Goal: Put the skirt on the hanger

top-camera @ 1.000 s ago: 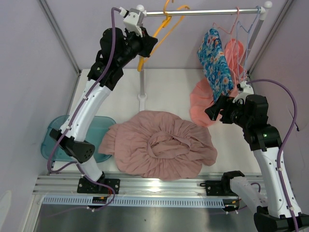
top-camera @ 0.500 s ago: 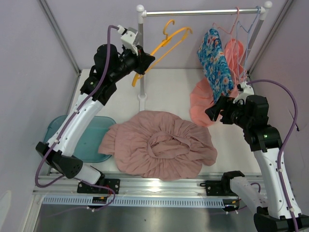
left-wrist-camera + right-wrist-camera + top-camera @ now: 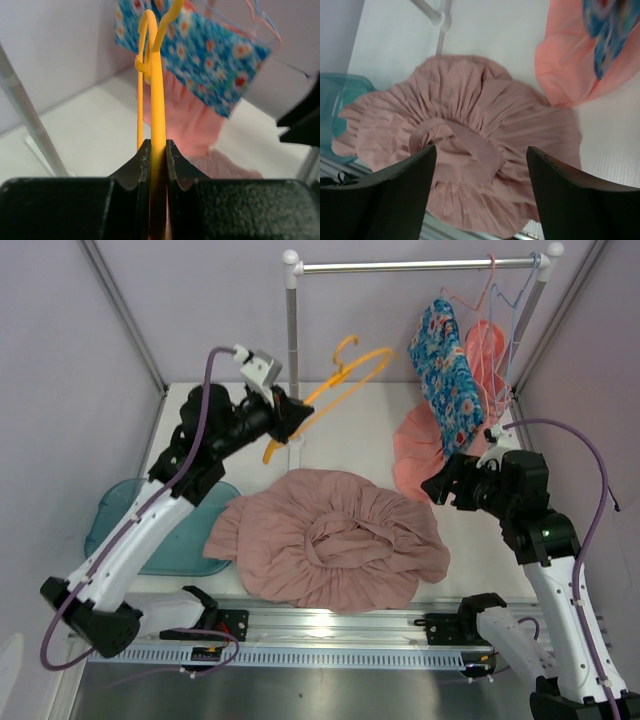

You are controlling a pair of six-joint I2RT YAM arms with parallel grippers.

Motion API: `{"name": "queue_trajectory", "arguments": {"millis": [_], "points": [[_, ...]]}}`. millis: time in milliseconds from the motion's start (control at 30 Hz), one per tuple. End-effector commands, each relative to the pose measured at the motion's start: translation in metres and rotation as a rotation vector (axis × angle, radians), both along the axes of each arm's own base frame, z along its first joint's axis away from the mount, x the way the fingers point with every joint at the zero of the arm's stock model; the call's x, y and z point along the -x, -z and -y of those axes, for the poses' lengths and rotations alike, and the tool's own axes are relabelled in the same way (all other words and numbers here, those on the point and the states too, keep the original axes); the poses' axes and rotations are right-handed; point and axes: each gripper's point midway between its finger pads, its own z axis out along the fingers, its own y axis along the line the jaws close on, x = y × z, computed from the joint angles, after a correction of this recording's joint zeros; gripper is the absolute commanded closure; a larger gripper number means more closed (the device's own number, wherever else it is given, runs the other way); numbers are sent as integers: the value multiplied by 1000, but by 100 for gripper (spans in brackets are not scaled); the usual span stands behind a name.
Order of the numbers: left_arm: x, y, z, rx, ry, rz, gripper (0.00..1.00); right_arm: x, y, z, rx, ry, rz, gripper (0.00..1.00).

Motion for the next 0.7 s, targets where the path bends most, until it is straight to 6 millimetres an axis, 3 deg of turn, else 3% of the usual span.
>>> {"name": "queue_trajectory", "arguments": {"millis": [0,100,133,167,233,267,400,533,667], "points": [[55,-2,-5,62,37,19,100,23,31,-12,-28,-22,-92,24],[85,27,-4,56,65,-67,100,41,58,-31,-32,-53,-150,32],[103,48,-5,36,94,-107,100,52,61,-48,-41,-118,-147,34],[111,53,-8,38,87,-127,100,56,81,-52,-40,-96,-193,35],[136,75,-17,23,104,-159,100,60,97,-58,-11,-80,-197,37],[141,80,-23,21,91,-175,100,75,114,-70,9,-122,-233,37],[172,114,-49,-38,92,-265,100,92,148,-87,90,-147,-259,37],[201,121,-72,-14,121,-276,100,85,163,-87,157,-100,-249,37],[217,128,-88,-17,123,-299,100,74,170,-86,176,-77,-241,41]]}}
